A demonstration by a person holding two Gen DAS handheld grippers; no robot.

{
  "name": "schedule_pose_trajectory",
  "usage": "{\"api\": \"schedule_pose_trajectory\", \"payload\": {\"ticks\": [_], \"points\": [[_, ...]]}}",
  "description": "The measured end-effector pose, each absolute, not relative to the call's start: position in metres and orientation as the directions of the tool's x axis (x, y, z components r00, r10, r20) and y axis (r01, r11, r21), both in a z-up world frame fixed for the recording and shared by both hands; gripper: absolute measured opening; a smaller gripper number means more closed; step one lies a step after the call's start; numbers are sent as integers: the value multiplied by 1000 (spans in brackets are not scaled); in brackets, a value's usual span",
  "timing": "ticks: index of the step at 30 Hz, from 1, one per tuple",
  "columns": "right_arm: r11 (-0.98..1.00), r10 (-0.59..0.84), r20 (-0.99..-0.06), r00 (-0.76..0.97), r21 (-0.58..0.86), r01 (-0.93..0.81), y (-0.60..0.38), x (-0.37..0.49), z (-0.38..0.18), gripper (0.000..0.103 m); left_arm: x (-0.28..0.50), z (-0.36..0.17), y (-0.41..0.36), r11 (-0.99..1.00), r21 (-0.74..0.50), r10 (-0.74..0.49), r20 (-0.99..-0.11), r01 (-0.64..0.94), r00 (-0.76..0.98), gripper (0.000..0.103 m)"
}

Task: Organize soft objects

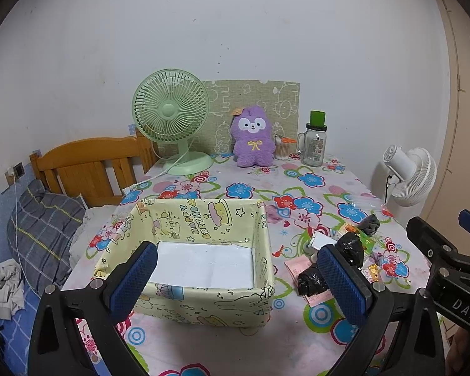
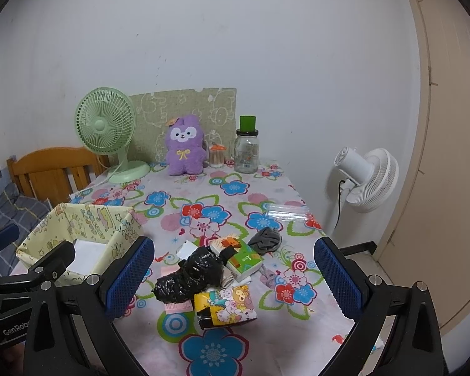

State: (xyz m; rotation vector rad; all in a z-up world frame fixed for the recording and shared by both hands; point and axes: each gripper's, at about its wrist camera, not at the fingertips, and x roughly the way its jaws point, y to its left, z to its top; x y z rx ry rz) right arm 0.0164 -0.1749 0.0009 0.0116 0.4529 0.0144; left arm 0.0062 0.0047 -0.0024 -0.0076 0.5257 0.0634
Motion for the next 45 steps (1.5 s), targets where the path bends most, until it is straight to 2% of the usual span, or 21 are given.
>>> {"api": "schedule_pose_trajectory", "payload": {"ticks": [45], "points": [[1000,14,-431,902,20,-6,-179,13,3,103,10,-1,2,998,15,62,-515,-64,855,102]]}}
